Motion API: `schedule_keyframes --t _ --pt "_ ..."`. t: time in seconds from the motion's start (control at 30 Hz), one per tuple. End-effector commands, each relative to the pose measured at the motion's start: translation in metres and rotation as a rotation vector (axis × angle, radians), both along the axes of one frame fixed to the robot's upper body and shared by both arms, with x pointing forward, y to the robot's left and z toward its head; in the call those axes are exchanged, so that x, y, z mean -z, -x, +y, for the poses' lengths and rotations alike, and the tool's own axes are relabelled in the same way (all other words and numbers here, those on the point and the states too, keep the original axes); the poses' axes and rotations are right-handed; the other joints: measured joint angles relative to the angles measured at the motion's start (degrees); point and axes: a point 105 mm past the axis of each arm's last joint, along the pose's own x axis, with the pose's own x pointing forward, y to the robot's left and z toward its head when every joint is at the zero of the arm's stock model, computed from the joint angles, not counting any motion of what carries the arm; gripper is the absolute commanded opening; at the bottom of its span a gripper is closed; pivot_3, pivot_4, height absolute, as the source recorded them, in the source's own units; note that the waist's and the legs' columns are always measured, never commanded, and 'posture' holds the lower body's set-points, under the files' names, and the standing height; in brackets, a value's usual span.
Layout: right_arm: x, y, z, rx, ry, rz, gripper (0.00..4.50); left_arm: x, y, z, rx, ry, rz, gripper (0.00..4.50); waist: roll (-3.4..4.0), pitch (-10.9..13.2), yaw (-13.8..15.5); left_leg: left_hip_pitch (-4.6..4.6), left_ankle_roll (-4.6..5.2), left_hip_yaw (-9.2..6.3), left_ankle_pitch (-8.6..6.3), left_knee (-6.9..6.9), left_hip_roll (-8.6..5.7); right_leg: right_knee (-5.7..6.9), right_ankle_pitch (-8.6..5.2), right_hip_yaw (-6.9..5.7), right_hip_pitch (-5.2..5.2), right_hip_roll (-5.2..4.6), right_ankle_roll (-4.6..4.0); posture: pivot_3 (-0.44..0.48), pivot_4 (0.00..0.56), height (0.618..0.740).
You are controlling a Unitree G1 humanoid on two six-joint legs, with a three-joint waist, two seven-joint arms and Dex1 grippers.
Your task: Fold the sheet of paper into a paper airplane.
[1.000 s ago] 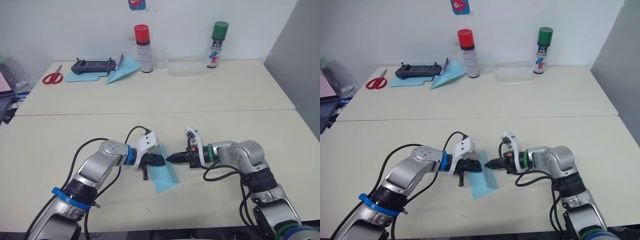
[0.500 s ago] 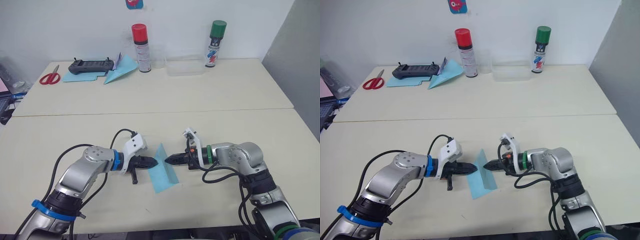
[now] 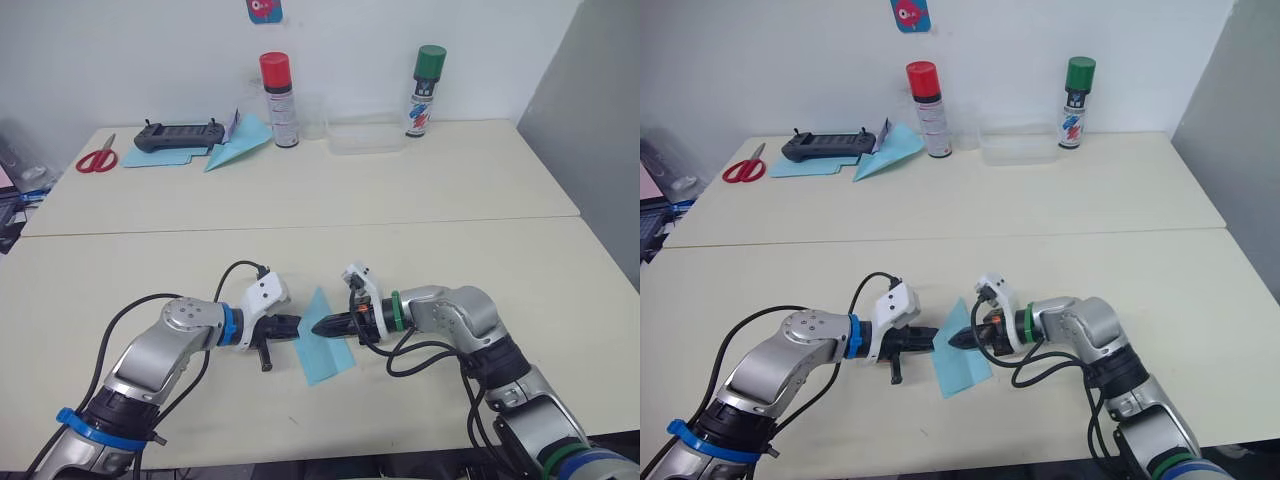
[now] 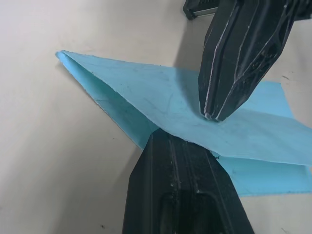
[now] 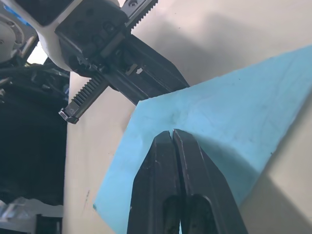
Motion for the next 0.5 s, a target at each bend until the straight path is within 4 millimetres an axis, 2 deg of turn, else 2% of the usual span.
schedule_keyframes --t 0.03,0.1,0.17,0.27,0.4,0.5 --pt "0.023 -0.003 -0.007 0.015 0.088 0.001 0.03 0.004 0.002 0.021 -0.057 -0.064 0.024 0.0 -0.05 -0.04 -0.41 0.02 0.0 -0.01 0.0 0.0 0.01 0.01 0.0 0.0 0.01 0.01 -0.01 0.0 0.15 0.74" --pt "0.026 -0.004 -0.01 0.004 0.113 -0.028 0.03 -0.01 -0.003 0.031 -0.075 -0.084 -0.017 0.0 -0.06 -0.04 -0.78 0.08 0.0 -0.01 0.0 0.0 0.03 0.06 0.01 0.0 0.02 0.03 -0.02 0.0 0.15 0.74" --pt "0.03 -0.004 -0.012 -0.001 0.129 -0.045 0.03 -0.035 -0.01 0.035 -0.104 -0.059 -0.07 0.0 -0.06 -0.02 -0.79 0.11 0.01 -0.02 0.01 0.0 0.04 0.09 0.02 0.0 0.01 0.05 -0.04 0.0 0.15 0.74" --pt "0.033 -0.005 -0.014 0.002 0.143 -0.06 0.03 -0.059 -0.013 0.031 -0.102 -0.004 -0.124 0.0 -0.15 -0.05 -0.66 0.08 0.01 -0.03 0.02 0.03 0.04 0.05 0.02 -0.01 0.02 0.05 -0.03 0.0 0.15 0.74" --pt "0.034 -0.007 -0.015 0.013 0.146 -0.065 0.03 -0.067 -0.012 0.013 -0.073 0.024 -0.165 0.0 -0.25 -0.11 -0.69 0.08 0.0 0.04 0.02 0.06 0.01 -0.02 0.06 0.07 0.09 0.01 0.03 0.0 0.15 0.74" --pt "0.034 -0.01 -0.016 0.026 0.152 -0.072 0.03 -0.06 -0.006 -0.005 -0.065 0.076 -0.135 0.0 -0.31 -0.13 -0.65 0.09 0.0 0.0 0.02 0.07 0.01 0.02 0.07 0.05 0.09 0.02 0.04 0.0 0.15 0.74"
